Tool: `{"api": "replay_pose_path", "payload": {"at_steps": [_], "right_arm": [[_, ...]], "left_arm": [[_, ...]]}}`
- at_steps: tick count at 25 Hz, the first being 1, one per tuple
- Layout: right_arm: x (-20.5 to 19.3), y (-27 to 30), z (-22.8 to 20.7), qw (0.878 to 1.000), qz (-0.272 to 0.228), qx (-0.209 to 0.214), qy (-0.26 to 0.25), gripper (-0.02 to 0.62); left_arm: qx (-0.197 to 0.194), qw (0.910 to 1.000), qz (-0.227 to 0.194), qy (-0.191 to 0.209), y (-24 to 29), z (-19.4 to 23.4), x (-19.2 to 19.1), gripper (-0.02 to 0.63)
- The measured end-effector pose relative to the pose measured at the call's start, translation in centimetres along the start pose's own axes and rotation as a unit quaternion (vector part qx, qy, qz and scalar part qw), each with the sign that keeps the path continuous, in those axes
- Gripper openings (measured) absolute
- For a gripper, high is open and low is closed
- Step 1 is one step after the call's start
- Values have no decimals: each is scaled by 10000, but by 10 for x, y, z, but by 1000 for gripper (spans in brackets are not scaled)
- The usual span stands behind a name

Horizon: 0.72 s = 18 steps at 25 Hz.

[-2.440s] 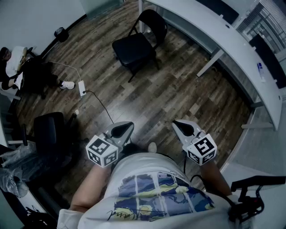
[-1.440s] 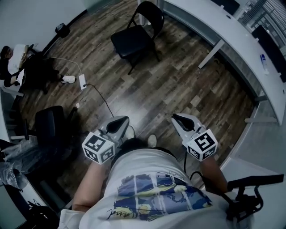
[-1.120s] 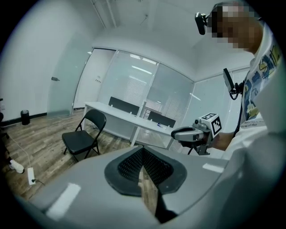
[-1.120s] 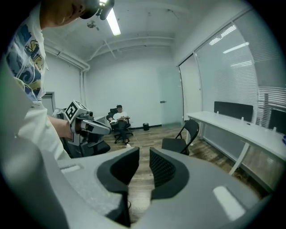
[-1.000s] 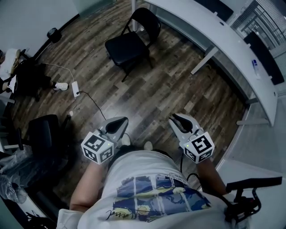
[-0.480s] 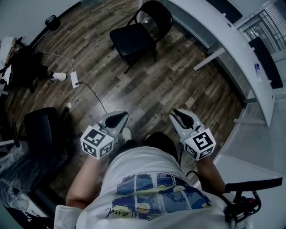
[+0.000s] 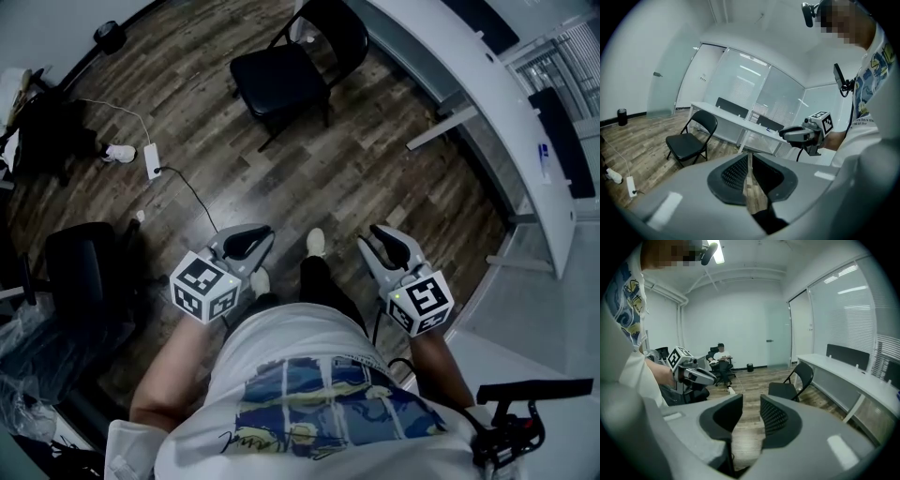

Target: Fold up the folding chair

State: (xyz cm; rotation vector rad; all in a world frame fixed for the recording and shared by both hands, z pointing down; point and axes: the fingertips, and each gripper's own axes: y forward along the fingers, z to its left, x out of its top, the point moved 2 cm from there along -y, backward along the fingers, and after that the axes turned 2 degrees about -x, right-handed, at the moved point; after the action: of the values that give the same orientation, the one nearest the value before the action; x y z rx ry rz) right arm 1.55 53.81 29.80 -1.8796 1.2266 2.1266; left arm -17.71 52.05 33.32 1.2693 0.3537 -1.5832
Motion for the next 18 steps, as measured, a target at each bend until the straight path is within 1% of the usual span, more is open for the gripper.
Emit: {"api": "replay_pose_path", "payload": {"at_steps": [5,10,14,18], "right_arm": [[11,13,-47,9996,-113,241,-85,107],[22,22,-115,9988,-193,438,-135,107],[24,30,-165,9982,-211,543,-128,108],[21,38,-201,9975,-185,658,-156,108]], "left_arm": [[231,9997,2,-8,41,7,25,38],[472,9989,-36,-5,94,11,59,46],[673,9977,-32,-17,132,16,77,49],[892,9957,-123,-198,152,20,89,49]]}}
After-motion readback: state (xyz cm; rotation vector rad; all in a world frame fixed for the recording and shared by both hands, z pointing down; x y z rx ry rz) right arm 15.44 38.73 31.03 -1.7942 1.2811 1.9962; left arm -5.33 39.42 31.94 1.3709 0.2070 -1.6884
